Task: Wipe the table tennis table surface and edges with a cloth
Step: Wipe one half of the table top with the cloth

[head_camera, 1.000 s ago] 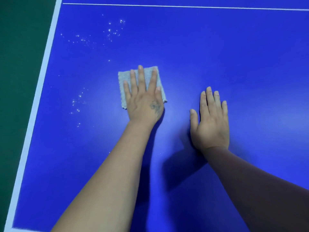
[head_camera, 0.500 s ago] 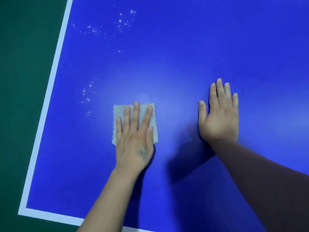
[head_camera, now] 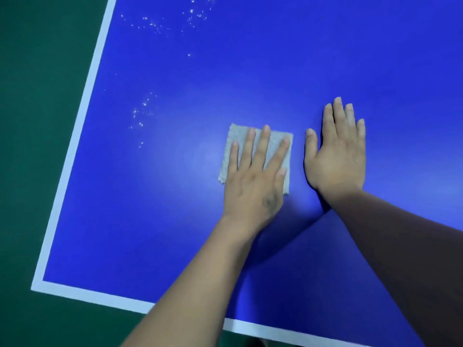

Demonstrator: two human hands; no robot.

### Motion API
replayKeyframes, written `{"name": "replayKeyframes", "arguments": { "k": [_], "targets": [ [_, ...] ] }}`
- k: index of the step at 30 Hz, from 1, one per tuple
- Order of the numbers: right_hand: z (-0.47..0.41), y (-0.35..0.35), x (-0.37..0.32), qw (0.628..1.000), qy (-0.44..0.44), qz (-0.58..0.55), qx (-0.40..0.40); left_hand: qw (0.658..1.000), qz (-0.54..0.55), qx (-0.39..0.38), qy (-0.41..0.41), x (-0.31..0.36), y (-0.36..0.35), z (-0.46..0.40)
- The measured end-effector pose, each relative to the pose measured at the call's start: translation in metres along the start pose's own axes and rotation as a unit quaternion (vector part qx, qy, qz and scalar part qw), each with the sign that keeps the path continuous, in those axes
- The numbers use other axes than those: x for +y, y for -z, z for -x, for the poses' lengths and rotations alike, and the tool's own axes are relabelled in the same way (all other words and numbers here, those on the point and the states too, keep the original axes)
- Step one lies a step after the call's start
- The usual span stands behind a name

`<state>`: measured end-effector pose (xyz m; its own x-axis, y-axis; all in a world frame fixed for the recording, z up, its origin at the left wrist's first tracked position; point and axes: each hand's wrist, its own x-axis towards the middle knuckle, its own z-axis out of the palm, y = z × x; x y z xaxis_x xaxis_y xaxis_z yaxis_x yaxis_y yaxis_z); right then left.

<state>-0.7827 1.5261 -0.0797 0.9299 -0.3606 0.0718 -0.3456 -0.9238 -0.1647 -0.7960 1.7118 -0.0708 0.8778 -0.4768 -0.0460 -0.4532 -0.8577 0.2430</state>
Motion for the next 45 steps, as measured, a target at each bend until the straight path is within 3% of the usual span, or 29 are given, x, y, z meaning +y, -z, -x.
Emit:
{"name": "replayKeyframes", "arguments": {
  "k": [7, 10, 14, 18, 23, 30, 35, 39, 45],
  "targets": [
    [-0.002, 0.005, 0.003, 0.998, -0.003, -0.054, -0.033, 0.997, -0.005, -0.034, 0.071, -0.036, 0.013, 0.12],
    [0.008, 0.017, -0.002, 0.994, -0.022, -0.1, -0.04, 0.991, 0.0, -0.02, 0.129, -0.072, 0.023, 0.11],
    [0.087, 0.02, -0.026, 0.998, 0.019, -0.057, -0.005, 0.982, 0.017, -0.006, 0.186, -0.091, 0.025, 0.044],
    [0.146, 0.005, -0.031, 0.998, 0.049, -0.018, -0.032, 0.991, 0.017, 0.002, 0.131, -0.061, 0.015, 0.019],
    [0.141, 0.007, -0.034, 0.998, 0.042, -0.041, -0.027, 1.0, 0.011, -0.015, 0.023, -0.012, 0.004, 0.105],
    [0.141, 0.003, -0.033, 0.997, 0.043, -0.058, 0.003, 0.995, 0.02, -0.049, 0.089, -0.048, 0.018, 0.201],
    [0.139, 0.004, -0.034, 0.998, 0.045, -0.053, -0.005, 0.982, 0.017, -0.012, 0.19, -0.09, 0.024, 0.149],
    [0.14, 0.004, -0.035, 0.998, 0.044, -0.052, -0.005, 0.97, 0.001, 0.019, 0.243, -0.084, 0.016, 0.086],
    [0.14, 0.004, -0.033, 0.998, 0.049, -0.03, -0.022, 0.991, 0.017, 0.035, 0.127, -0.023, 0.001, 0.096]
  ]
}}
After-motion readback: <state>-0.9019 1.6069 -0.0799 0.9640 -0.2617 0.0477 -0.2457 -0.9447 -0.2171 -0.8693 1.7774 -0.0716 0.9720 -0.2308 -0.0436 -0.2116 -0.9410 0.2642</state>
